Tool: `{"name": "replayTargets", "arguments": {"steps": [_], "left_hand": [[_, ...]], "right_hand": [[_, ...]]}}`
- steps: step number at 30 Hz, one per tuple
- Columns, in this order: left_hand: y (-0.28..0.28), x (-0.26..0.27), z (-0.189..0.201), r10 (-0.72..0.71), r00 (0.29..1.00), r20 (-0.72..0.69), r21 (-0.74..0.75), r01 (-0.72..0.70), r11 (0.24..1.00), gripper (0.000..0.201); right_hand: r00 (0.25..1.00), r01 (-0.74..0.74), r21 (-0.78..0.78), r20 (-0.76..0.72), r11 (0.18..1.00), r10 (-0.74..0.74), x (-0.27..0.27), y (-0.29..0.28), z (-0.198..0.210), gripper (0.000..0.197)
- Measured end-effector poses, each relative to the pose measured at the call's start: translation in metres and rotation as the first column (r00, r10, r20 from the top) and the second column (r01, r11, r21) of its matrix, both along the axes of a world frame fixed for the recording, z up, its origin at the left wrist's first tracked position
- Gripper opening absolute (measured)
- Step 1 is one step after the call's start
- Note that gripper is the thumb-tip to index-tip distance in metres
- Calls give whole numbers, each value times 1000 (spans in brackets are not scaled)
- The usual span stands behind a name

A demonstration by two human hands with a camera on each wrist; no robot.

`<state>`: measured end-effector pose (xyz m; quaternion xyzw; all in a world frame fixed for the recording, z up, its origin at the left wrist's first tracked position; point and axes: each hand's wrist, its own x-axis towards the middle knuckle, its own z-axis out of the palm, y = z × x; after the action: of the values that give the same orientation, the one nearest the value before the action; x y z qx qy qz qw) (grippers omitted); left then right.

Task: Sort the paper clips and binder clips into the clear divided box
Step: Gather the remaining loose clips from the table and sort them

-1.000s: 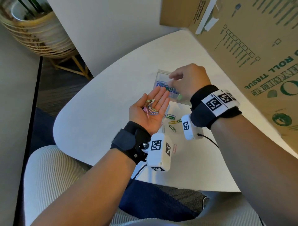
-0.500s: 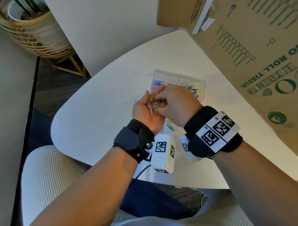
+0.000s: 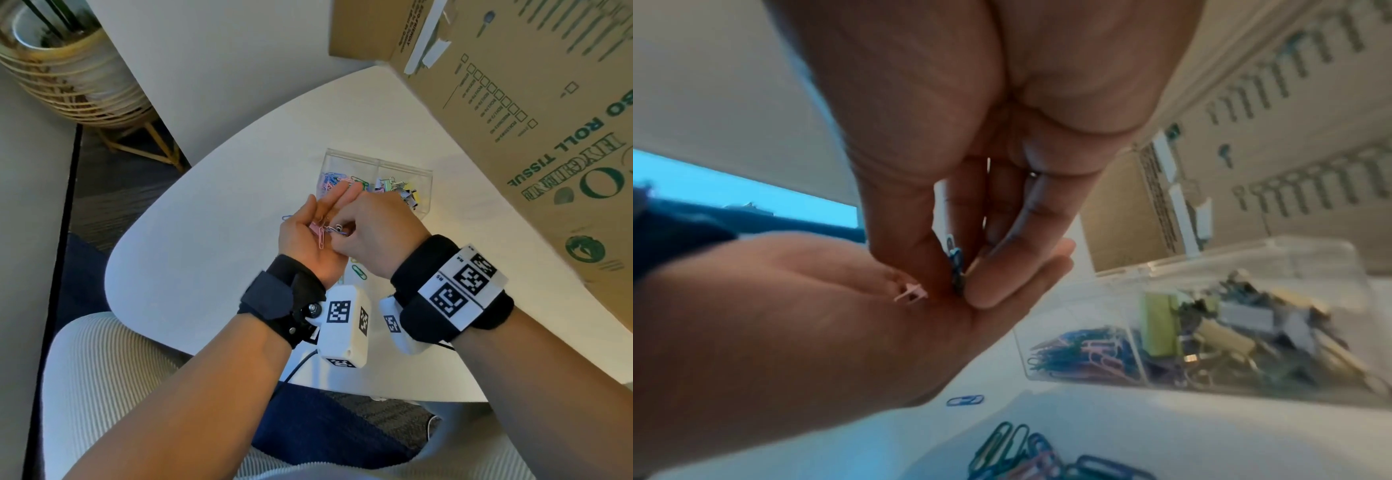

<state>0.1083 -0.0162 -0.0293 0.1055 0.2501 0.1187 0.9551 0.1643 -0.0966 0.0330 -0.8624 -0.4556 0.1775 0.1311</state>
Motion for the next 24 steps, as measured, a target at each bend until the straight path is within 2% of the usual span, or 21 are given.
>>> {"name": "replayTargets", "arguments": {"steps": [3,5,7,9,12,15,18,21,23,24], "left_hand": [[-1,-1,1,-12,1000,-3,36,12,999,50],[-3,1,0,-16,1000,2,50,16,999,50],[-4,2,-3,-23,1000,7,50,22,999,49],[-5,3,-5,-24,1000,6,37,24,999,49],[-7,2,-6,-24,1000,-15,10,24,1000,49],[-8,-2,-6,-17,999,-37,-16,17,1000,49],[-6,-3,-3,-3,998,-55,-1,3,1000,47],[-3,-3,-3,17,998,-66,-12,-18,1000,46],[0,-4,-4,26,997,-77,-13,-27,1000,44],[1,-5,-5,33,996,-85,-21,-35,999,43]], "right_hand": [[999,30,33,-12,999,-29,3,-5,-4,14],[999,33,15,-19,999,-32,4,-6,-5,14],[1000,12,-17,-5,1000,-12,3,-5,-3,22],[1000,2,-57,22,998,-1,1,-1,-4,18],[997,78,-93,10,993,-78,1,3,-8,22],[973,170,-39,-151,985,-174,5,0,-9,9],[911,274,24,-328,961,-251,9,-6,-7,3],[809,391,81,-505,917,-301,11,-11,-2,3],[716,497,156,-629,854,-302,17,-11,4,6],[699,544,206,-648,813,-304,23,-9,6,7]]}}
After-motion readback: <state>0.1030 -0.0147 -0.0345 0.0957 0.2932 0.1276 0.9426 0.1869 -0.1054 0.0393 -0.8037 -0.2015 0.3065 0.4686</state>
